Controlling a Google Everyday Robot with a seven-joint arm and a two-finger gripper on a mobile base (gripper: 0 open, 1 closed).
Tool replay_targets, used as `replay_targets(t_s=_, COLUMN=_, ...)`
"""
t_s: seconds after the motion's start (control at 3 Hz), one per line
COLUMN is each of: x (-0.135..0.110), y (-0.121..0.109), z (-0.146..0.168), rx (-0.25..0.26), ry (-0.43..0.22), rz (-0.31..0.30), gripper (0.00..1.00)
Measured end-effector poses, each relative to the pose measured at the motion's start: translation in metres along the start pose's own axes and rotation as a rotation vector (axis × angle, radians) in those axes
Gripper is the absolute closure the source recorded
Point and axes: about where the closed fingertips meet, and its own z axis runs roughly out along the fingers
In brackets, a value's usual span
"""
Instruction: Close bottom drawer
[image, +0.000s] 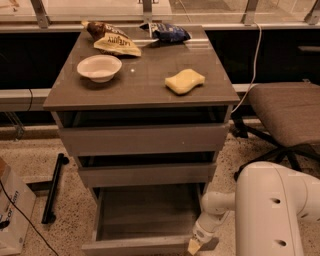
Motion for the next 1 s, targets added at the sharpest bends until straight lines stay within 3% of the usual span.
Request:
replay_targets(t_s=0.33, x=0.001, y=-0.013, z=0.017, rx=-0.043, ry=-0.026, rz=0.044, gripper=1.0)
replay_targets(t_s=0.67, x=-0.005, y=-0.03, z=0.015, rx=-0.049, ry=-0.073, rz=0.081, gripper=1.0)
replay_targets(t_s=1.0, x=-0.005, y=-0.03, z=0.015, rx=-0.049, ry=-0.073, rz=0.081, gripper=1.0)
